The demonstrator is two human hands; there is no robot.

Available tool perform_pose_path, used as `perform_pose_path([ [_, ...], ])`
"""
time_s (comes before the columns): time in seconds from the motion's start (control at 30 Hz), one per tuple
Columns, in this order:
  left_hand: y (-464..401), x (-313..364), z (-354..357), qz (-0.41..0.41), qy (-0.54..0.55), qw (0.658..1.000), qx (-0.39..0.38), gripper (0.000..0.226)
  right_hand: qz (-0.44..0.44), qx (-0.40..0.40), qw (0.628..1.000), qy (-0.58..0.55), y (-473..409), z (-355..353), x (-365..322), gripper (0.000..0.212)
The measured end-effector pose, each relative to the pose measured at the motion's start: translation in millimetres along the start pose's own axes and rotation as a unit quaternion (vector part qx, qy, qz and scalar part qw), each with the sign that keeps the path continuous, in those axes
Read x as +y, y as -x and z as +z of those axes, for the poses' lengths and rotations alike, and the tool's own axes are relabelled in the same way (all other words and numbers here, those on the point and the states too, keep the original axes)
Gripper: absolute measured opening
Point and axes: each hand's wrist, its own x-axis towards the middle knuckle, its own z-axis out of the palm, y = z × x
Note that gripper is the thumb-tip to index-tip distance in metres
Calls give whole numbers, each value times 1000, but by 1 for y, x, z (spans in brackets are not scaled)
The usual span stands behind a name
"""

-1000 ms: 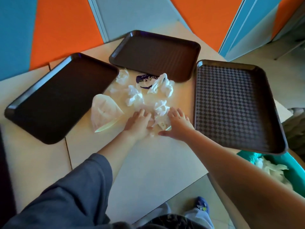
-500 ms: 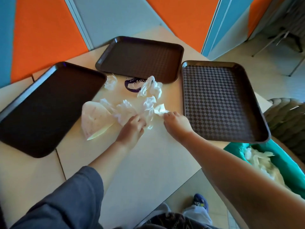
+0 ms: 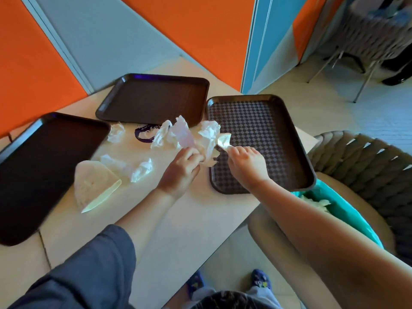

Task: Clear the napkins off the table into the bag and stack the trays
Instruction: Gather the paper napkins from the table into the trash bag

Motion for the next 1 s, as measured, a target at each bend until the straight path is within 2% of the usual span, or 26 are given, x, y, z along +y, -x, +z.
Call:
perform_pose_path([
  [0.2, -31, 60, 43, 73, 9, 996, -45, 22, 49, -10, 999, 16, 32, -29, 69, 9],
  [0.33, -54, 99, 78, 125, 23, 989, -73, 19, 86, -43, 995, 23, 58, -41, 118, 20],
  [0.47, -74, 141, 116, 150, 59, 981, -108, 21, 115, -21, 992, 55, 89, -55, 165, 10],
  [0.6, -81, 181, 158, 133, 116, 974, -139, 31, 143, -48, 985, 84, 125, -63, 208, 16],
  [0.67, -81, 202, 180, 166, 118, 966, -160, 38, 146, -56, 984, 89, 147, -62, 227, 18],
  [0.77, -78, 232, 212, 207, 137, 950, -189, 34, 164, -69, 980, 86, 182, -59, 250, 16],
  [0.9, -63, 253, 249, 225, 161, 920, -279, 21, 195, -101, 974, 58, 227, -50, 272, 21],
  [1.0, -49, 246, 274, 159, 142, 897, -387, 18, 206, -107, 972, 39, 247, -44, 281, 21],
])
